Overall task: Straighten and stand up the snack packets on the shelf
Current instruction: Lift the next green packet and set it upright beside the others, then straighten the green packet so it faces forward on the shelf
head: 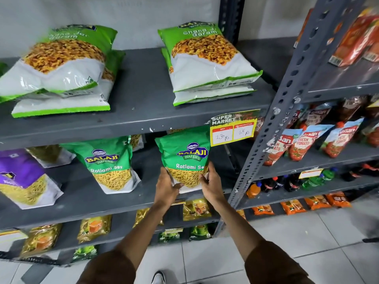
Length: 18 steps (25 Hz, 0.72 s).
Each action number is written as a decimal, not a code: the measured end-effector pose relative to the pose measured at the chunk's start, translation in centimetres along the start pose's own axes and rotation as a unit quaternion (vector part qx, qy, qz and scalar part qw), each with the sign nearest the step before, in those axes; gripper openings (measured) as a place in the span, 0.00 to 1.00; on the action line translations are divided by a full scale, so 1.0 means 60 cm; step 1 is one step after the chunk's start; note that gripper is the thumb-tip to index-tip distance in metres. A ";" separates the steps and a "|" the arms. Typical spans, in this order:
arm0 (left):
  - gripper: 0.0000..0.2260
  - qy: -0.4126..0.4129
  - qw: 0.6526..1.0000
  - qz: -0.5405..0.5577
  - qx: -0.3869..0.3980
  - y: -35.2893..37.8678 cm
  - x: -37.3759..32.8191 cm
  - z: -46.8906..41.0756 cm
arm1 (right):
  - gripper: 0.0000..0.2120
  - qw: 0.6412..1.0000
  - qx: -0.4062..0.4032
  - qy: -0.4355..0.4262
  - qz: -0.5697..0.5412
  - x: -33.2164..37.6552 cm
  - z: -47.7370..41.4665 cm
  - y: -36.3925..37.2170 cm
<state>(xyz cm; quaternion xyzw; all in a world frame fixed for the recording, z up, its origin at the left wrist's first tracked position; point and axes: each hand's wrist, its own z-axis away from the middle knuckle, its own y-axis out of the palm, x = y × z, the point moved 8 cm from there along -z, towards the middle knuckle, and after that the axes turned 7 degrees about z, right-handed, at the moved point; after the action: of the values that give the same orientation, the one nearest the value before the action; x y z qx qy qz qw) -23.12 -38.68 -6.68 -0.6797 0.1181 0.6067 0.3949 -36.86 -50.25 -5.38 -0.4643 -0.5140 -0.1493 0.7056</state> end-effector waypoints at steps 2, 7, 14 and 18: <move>0.25 0.001 1.000 -0.002 -0.011 0.007 0.000 -0.016 | 0.22 1.000 -0.004 0.007 -0.001 -0.012 -0.018 0.005; 0.26 0.003 1.000 0.006 -0.012 0.017 -0.008 -0.037 | 0.28 0.999 0.013 0.035 -0.003 -0.029 -0.036 0.011; 0.40 -0.027 0.995 0.073 -0.063 0.003 0.029 0.001 | 0.41 0.995 -0.006 0.085 -0.050 -0.070 -0.031 0.003; 0.20 -0.078 0.990 0.081 -0.081 0.010 0.020 -0.001 | 0.24 0.996 0.018 0.080 -0.043 -0.061 -0.039 0.019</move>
<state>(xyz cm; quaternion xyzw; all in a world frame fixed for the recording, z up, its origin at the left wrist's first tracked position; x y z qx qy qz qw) -23.18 -38.76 -8.03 -0.6484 0.0922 0.6952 0.2962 -36.26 -52.54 -9.21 -0.4157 -0.4782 -0.2070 0.7454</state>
